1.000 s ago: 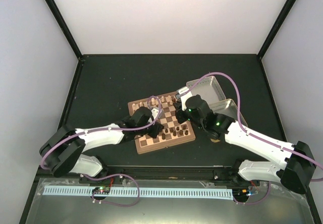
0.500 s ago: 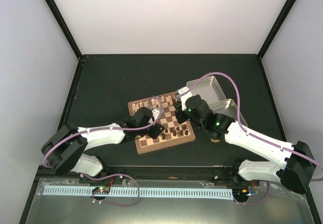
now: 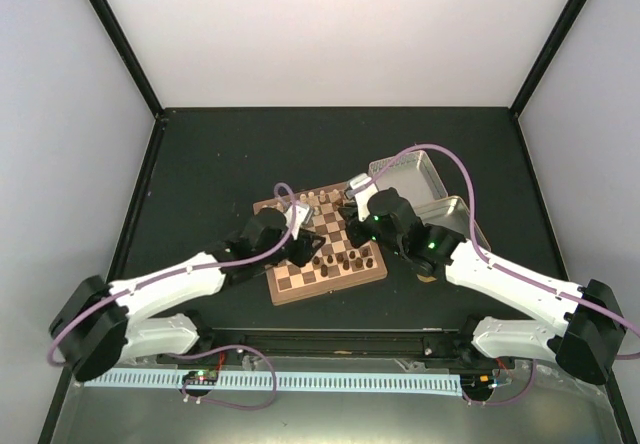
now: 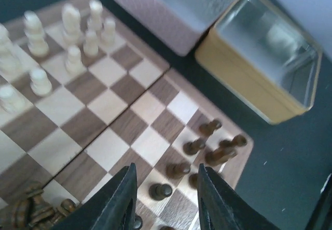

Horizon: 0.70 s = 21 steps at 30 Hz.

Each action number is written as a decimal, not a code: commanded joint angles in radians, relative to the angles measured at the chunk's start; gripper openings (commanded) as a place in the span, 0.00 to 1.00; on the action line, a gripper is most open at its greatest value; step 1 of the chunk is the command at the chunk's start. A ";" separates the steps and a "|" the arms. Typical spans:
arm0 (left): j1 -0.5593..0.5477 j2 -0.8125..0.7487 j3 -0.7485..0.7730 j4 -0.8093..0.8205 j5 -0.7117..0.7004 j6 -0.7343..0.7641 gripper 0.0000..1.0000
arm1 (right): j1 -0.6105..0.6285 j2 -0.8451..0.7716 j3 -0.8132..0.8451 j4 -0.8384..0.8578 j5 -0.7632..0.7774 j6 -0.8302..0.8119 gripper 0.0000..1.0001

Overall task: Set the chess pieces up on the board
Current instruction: Place the chess piece on the chessboard.

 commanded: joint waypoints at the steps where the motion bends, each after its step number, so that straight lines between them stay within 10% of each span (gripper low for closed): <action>1: 0.020 -0.153 0.037 -0.052 -0.083 -0.097 0.35 | -0.001 -0.010 0.012 0.052 -0.177 -0.039 0.11; 13: 0.152 -0.526 -0.032 -0.069 0.036 -0.413 0.79 | 0.039 0.062 0.036 0.165 -0.493 -0.173 0.12; 21: 0.184 -0.492 -0.025 -0.071 0.174 -0.449 0.65 | 0.065 0.117 0.085 0.170 -0.470 -0.190 0.12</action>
